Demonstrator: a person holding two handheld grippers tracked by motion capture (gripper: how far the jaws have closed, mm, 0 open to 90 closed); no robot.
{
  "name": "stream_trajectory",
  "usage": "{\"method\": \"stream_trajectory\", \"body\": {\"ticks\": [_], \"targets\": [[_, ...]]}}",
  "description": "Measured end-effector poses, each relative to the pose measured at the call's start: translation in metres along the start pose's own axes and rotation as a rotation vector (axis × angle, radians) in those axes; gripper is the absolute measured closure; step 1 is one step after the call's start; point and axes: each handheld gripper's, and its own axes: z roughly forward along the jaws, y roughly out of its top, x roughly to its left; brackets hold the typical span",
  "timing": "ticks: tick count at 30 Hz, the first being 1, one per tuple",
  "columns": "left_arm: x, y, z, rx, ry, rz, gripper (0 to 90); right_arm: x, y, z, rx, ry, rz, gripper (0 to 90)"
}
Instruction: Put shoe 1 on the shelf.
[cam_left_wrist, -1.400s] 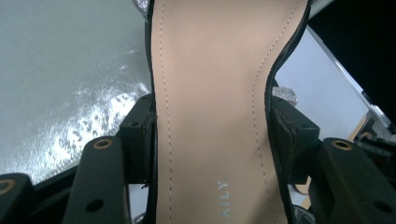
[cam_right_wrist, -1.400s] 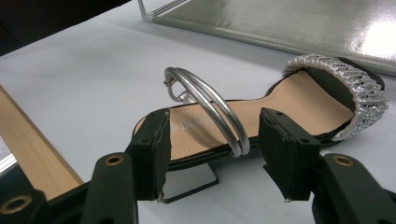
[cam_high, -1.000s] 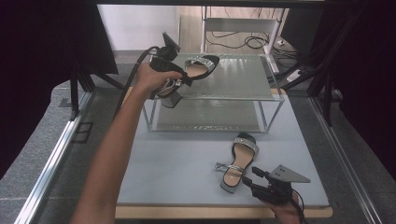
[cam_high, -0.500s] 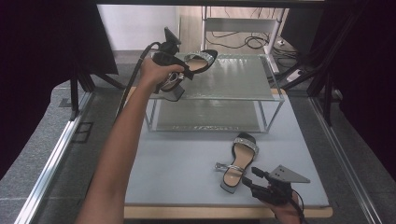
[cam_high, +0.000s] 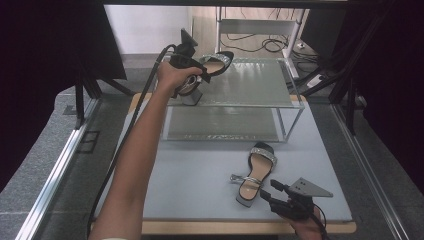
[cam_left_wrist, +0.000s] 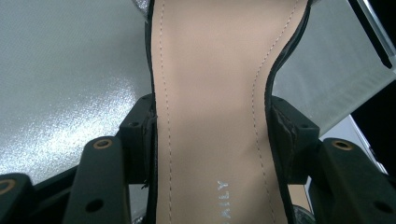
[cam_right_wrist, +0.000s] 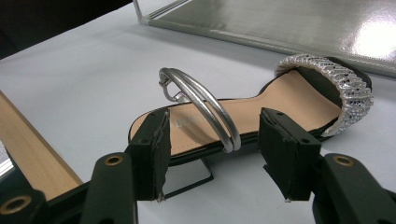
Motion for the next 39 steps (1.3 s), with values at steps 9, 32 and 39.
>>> {"method": "stream_trajectory", "body": {"ticks": [9, 32, 39], "targets": [[-0.004, 0.009, 0.004, -0.016, 0.019, -0.032, 42.4, 0.001, 0.0, 0.001, 0.004, 0.002, -0.005, 44.5], [0.009, 0.028, 0.045, -0.014, 0.116, -0.149, 42.2, -0.001, -0.001, -0.001, -0.003, 0.001, 0.008, 44.4], [0.01, 0.028, 0.057, 0.01, 0.115, -0.151, 41.4, 0.0, -0.002, 0.0, 0.001, 0.0, 0.002, 44.2]]}}
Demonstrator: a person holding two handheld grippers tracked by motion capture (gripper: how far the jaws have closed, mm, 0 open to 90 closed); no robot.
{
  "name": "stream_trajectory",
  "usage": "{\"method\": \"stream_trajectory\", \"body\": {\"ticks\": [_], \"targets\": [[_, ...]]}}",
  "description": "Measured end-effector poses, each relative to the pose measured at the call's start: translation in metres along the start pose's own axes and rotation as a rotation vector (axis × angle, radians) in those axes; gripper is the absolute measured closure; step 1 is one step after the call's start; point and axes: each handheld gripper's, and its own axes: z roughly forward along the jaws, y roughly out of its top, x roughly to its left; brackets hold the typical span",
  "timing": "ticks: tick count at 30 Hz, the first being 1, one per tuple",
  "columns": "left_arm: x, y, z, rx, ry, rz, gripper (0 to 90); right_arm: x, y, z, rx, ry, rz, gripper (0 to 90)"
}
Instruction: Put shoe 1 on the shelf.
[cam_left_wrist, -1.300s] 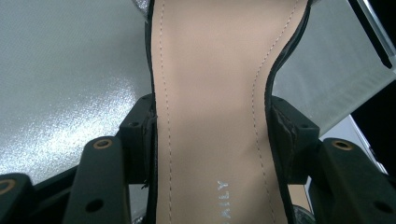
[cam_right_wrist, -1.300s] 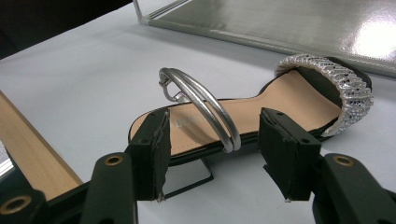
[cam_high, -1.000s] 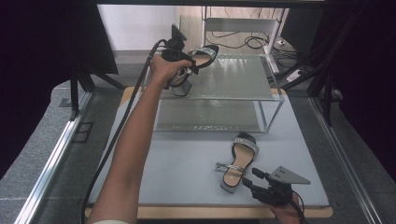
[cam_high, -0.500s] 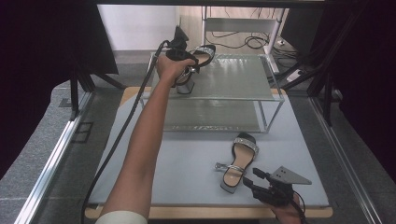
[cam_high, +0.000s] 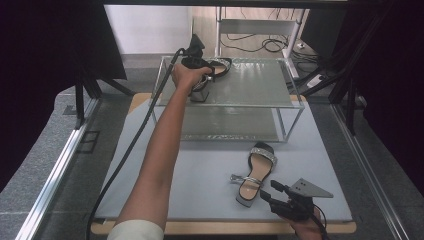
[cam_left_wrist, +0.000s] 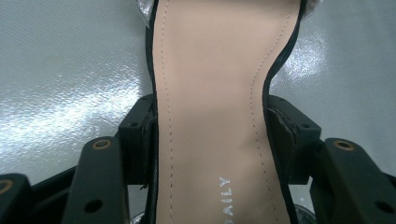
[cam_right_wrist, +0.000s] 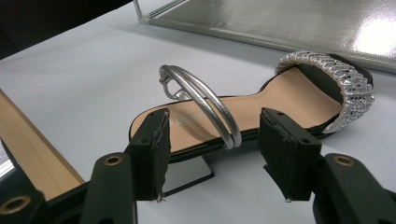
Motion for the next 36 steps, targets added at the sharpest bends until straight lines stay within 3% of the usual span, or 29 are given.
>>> {"method": "stream_trajectory", "body": {"ticks": [14, 17, 18, 22, 25, 26, 27, 30, 31, 32, 33, 36], "targets": [[-0.003, -0.002, -0.002, -0.015, -0.018, -0.003, 33.5, 0.002, 0.0, 0.0, 0.001, -0.001, -0.005, 44.0], [-0.003, -0.001, -0.009, -0.068, -0.031, -0.011, 31.5, 0.001, 0.0, 0.0, 0.004, -0.003, -0.001, 44.0], [-0.004, -0.001, -0.014, -0.091, -0.034, -0.011, 25.6, 0.001, 0.0, 0.0, 0.003, -0.004, -0.001, 44.0], [-0.004, -0.003, -0.025, -0.135, -0.018, -0.006, 21.8, 0.002, 0.0, -0.001, 0.002, -0.003, -0.004, 44.0], [-0.007, -0.01, -0.044, -0.176, -0.028, 0.064, 24.1, 0.001, 0.001, -0.002, -0.003, -0.007, -0.002, 44.0], [-0.007, -0.01, -0.044, -0.176, -0.028, 0.064, 24.5, 0.001, 0.001, -0.002, -0.003, -0.007, -0.002, 44.0], [-0.01, -0.017, -0.057, -0.211, -0.052, 0.109, 25.1, 0.001, 0.001, -0.003, -0.007, -0.009, -0.003, 44.0], [-0.013, -0.025, -0.068, -0.249, -0.089, 0.146, 29.6, 0.001, 0.002, -0.004, -0.009, -0.01, -0.003, 44.0], [-0.016, -0.037, -0.081, -0.314, -0.097, 0.18, 35.5, 0.002, 0.002, -0.004, -0.01, -0.011, -0.005, 44.0], [-0.016, -0.037, -0.081, -0.314, -0.097, 0.18, 36.1, 0.002, 0.002, -0.004, -0.01, -0.011, -0.005, 44.0], [-0.015, -0.046, -0.089, -0.296, -0.146, 0.204, 35.0, 0.003, 0.003, -0.004, -0.01, -0.012, -0.01, 44.0], [-0.013, -0.056, -0.094, -0.284, -0.165, 0.233, 36.1, 0.006, 0.003, -0.004, -0.007, -0.012, -0.011, 44.0]]}}
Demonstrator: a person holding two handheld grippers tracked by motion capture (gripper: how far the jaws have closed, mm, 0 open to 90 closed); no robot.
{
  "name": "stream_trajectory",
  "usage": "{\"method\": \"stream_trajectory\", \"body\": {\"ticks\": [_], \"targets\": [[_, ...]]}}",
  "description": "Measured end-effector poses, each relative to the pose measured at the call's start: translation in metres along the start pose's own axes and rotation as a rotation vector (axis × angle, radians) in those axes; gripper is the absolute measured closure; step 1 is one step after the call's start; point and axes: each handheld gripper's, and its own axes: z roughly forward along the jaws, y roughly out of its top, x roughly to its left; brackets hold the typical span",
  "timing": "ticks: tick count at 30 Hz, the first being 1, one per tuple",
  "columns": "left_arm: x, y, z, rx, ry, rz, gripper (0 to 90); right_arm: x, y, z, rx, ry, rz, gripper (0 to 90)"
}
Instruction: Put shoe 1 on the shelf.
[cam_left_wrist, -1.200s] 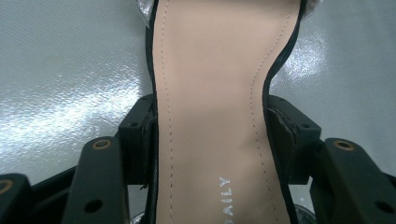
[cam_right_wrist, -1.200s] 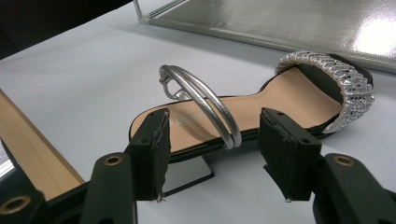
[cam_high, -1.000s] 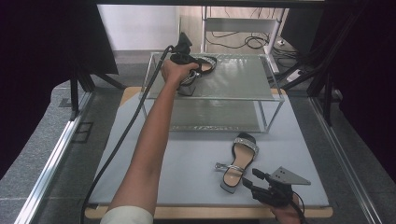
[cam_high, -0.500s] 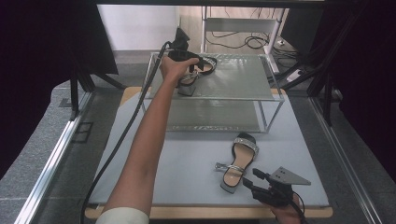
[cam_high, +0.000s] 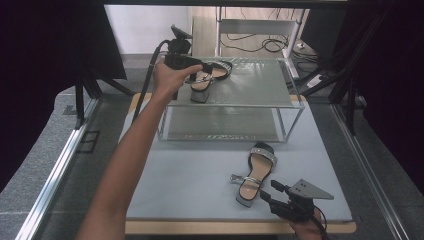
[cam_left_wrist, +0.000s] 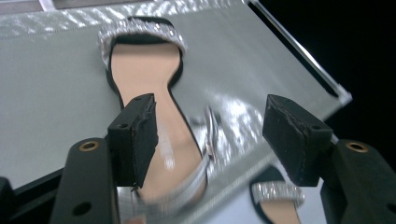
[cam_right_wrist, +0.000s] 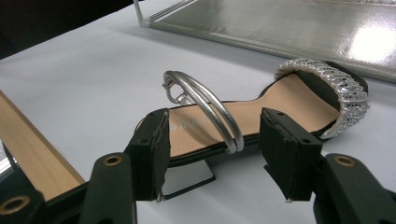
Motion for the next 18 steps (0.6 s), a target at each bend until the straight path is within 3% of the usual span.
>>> {"method": "stream_trajectory", "body": {"ticks": [1, 8, 13, 18], "targets": [[-0.002, -0.008, -0.008, 0.006, -0.002, 0.025, 36.0, 0.001, 0.0, 0.0, 0.001, 0.0, -0.004, 44.0], [-0.002, -0.034, -0.032, -0.005, -0.023, 0.066, 36.2, 0.006, 0.001, 0.003, 0.008, 0.005, -0.019, 43.9], [-0.002, -0.063, -0.054, 0.0, -0.028, 0.131, 30.9, 0.008, 0.0, 0.006, 0.015, 0.009, -0.024, 43.9], [-0.004, -0.08, -0.071, -0.012, -0.034, 0.176, 30.1, 0.01, 0.001, 0.006, 0.009, 0.011, -0.026, 44.1]]}}
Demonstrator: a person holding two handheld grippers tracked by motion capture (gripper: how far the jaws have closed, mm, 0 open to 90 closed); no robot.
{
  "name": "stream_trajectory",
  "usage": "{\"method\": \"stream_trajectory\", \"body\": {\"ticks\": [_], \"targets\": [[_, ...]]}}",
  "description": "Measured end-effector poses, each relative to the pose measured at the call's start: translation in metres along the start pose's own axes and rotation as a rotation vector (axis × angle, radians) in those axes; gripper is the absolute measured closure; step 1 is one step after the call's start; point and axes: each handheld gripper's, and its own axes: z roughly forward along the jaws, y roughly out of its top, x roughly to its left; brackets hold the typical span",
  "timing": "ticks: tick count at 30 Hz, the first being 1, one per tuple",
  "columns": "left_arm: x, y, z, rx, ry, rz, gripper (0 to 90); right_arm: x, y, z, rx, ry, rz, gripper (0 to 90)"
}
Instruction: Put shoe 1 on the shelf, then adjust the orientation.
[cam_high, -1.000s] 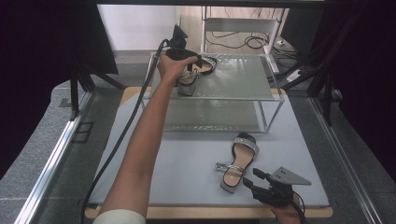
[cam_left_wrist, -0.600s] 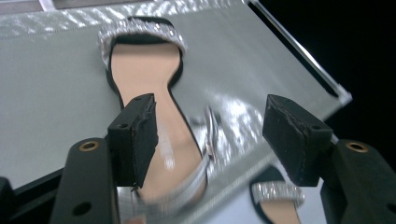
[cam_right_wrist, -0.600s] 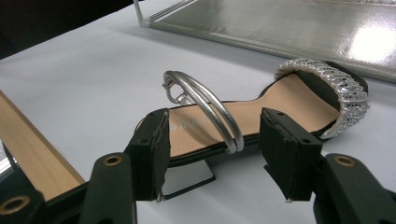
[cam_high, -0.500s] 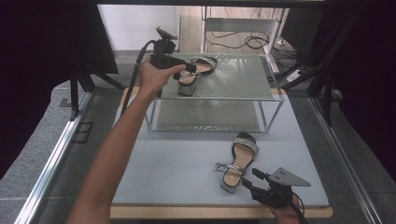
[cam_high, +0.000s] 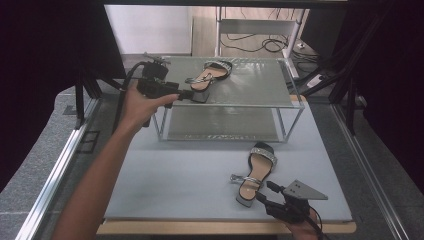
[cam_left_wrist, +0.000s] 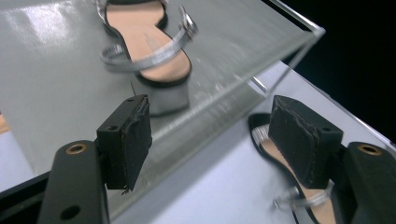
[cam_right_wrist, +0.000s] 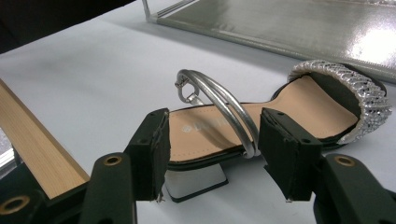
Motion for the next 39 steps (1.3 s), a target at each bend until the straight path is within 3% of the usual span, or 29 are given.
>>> {"method": "stream_trajectory", "body": {"ticks": [3, 10, 11, 14, 16, 18, 20, 21, 22, 25, 27, 28, 29, 33, 39], "targets": [[-0.007, -0.019, -0.012, 0.0, -0.009, 0.03, 29.8, 0.001, 0.002, 0.0, -0.006, 0.002, -0.001, 44.2], [-0.014, -0.051, -0.012, 0.034, -0.051, 0.05, 28.3, 0.003, 0.006, 0.0, -0.013, 0.006, -0.005, 46.7], [-0.014, -0.061, -0.012, 0.038, -0.056, 0.049, 28.5, 0.004, 0.008, 0.001, -0.016, 0.005, -0.007, 49.9], [-0.014, -0.07, -0.012, 0.045, -0.069, 0.051, 28.0, 0.006, 0.011, 0.003, -0.02, 0.01, -0.016, 52.8], [-0.016, -0.09, -0.012, 0.046, -0.068, 0.057, 27.9, 0.01, 0.015, 0.008, -0.006, 0.019, -0.046, 59.1], [-0.017, -0.094, -0.012, 0.047, -0.065, 0.06, 27.8, 0.011, 0.016, 0.01, -0.004, 0.02, -0.05, 62.6], [-0.018, -0.111, -0.008, 0.067, -0.065, 0.07, 28.6, 0.014, 0.019, 0.015, 0.005, 0.031, -0.051, 71.7], [-0.018, -0.123, -0.004, 0.077, -0.074, 0.061, 28.9, 0.018, 0.022, 0.019, 0.011, 0.04, -0.06, 76.5], [-0.018, -0.123, -0.004, 0.077, -0.074, 0.061, 28.8, 0.018, 0.022, 0.019, 0.011, 0.04, -0.06, 76.5], [-0.018, -0.145, 0.004, 0.083, -0.076, 0.043, 28.7, 0.026, 0.027, 0.028, 0.029, 0.065, -0.09, 82.1], [-0.018, -0.161, 0.011, 0.092, -0.096, 0.034, 28.4, 0.038, 0.03, 0.04, 0.067, 0.077, -0.146, 85.5], [-0.018, -0.161, 0.011, 0.092, -0.096, 0.034, 28.4, 0.038, 0.03, 0.04, 0.067, 0.077, -0.146, 85.5], [-0.019, -0.174, 0.016, 0.096, -0.09, 0.033, 28.4, 0.041, 0.029, 0.046, 0.09, 0.08, -0.163, 86.8], [-0.019, -0.191, 0.024, 0.081, -0.057, 0.013, 29.9, 0.042, 0.025, 0.05, 0.12, 0.089, -0.156, 87.0], [-0.012, -0.212, 0.035, 0.096, -0.047, -0.016, 29.7, 0.043, 0.023, 0.057, 0.154, 0.073, -0.158, 87.4]]}}
